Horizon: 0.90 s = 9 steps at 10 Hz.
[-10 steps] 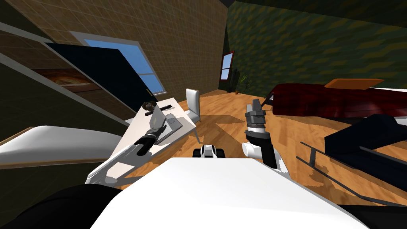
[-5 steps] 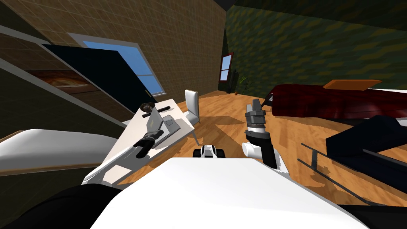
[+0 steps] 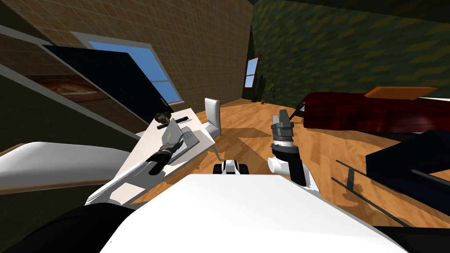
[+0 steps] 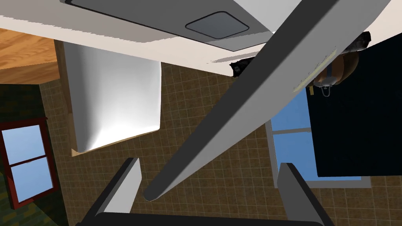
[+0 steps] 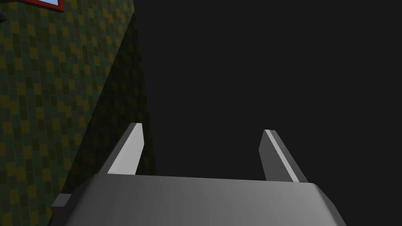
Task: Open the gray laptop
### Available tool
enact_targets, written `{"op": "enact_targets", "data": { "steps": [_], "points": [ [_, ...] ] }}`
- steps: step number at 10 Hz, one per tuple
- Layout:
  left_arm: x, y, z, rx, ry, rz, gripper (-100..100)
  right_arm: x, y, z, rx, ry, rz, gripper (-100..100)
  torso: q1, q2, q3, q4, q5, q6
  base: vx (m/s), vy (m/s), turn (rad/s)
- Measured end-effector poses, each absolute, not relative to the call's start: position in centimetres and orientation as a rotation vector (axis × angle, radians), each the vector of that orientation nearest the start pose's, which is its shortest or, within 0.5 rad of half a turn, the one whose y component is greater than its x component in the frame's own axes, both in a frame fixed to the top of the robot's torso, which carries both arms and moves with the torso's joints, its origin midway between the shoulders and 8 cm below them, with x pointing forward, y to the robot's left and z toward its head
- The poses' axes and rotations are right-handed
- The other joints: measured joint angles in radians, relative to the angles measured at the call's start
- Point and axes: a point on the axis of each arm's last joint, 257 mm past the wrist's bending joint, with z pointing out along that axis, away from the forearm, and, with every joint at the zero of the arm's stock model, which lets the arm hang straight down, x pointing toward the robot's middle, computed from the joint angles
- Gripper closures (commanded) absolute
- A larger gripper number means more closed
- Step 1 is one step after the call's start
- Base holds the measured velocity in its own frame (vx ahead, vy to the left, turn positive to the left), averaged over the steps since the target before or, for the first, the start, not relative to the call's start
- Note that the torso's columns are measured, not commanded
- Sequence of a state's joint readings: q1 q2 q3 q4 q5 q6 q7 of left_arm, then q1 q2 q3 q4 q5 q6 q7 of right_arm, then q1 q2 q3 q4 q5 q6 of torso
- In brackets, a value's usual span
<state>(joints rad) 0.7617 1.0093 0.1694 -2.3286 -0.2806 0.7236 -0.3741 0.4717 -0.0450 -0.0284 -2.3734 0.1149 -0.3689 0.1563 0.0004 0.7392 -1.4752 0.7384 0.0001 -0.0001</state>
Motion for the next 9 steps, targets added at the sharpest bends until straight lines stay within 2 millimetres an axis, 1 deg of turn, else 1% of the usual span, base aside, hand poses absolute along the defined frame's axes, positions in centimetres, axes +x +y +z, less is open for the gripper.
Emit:
{"op": "enact_targets", "data": {
  "steps": [5,6,7,8,9],
  "points": [
    [34.3,47.0,-15.6,-0.231,1.919,0.351,-100,34.9,-26.9,4.9,0.499,0.743,1.052,0,0.000,-0.001,-0.001,0.000,0.000,0.000,0.010,0.013,0.029],
    [34.3,47.0,-15.5,-0.233,1.919,0.351,-100,34.9,-26.9,4.9,0.499,0.743,1.052,0,-0.001,-0.001,-0.001,0.000,0.000,0.000,0.056,0.020,-0.086],
    [34.4,47.4,-15.8,-0.239,1.919,0.355,-100,34.9,-26.9,4.9,0.499,0.743,1.052,0,0.000,-0.004,-0.002,-0.001,0.000,0.001,0.035,0.014,-0.024],
    [34.4,47.4,-15.8,-0.239,1.918,0.355,100,34.9,-26.9,4.9,0.499,0.743,1.052,0,0.000,-0.002,-0.002,-0.001,0.000,0.000,0.000,0.000,0.000],
    [34.4,47.4,-15.8,-0.239,1.918,0.355,100,34.9,-26.9,4.9,0.499,0.743,1.052,0,-0.001,0.000,0.000,0.000,0.000,0.000,0.050,-0.059,-0.062]
  ]
}}
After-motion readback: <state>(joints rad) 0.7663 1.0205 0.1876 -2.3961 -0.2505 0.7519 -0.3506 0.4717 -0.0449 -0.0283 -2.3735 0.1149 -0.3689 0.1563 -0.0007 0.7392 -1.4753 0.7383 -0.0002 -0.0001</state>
